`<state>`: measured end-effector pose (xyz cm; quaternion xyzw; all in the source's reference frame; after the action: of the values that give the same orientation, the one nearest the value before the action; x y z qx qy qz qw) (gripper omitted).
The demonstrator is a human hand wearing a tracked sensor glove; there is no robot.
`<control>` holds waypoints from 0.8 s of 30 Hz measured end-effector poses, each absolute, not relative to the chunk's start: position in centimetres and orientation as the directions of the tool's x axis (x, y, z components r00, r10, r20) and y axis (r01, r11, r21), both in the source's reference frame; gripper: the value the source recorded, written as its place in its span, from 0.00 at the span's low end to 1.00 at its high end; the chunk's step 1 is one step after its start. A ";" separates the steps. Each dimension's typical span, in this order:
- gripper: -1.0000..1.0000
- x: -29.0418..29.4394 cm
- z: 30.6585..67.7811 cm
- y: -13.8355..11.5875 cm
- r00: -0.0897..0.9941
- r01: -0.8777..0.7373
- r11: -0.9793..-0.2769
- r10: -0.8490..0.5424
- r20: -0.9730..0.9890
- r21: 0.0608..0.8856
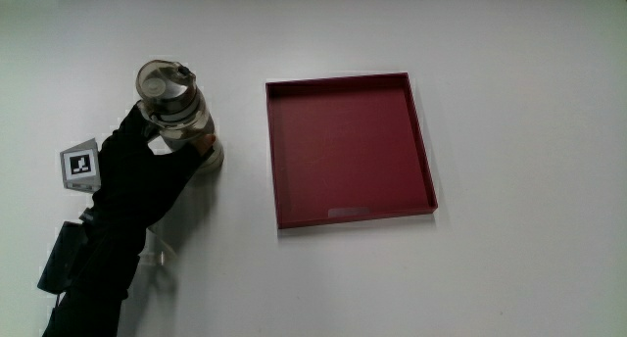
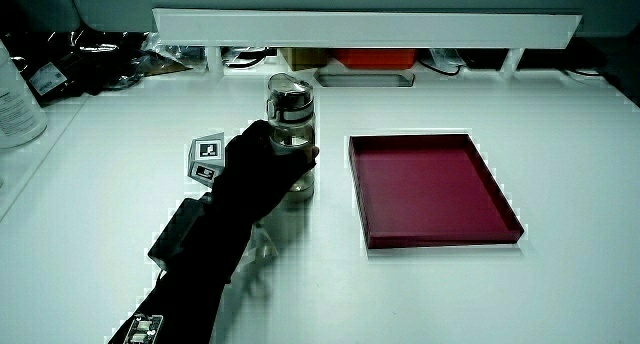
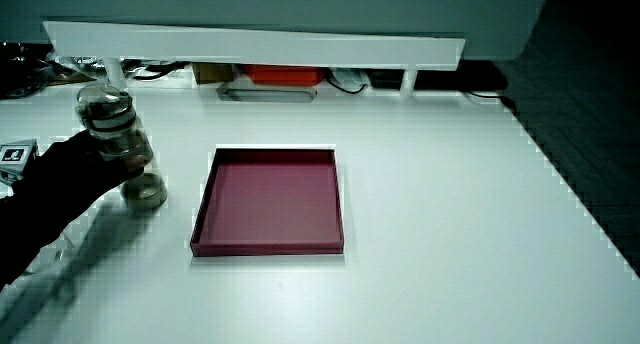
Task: Place bottle
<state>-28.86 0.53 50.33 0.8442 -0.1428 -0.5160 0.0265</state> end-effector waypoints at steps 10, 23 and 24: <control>0.31 -28.8 50.3 0.4 0.414 -0.177 -0.950 -0.310 -0.856 0.258; 0.06 -28.5 46.2 3.9 0.548 -0.125 -0.929 -0.357 -0.756 0.348; 0.04 -28.5 45.6 4.3 0.559 -0.125 -0.926 -0.362 -0.746 0.355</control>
<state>-28.47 4.30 45.61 0.8729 -0.1393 -0.4486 0.1320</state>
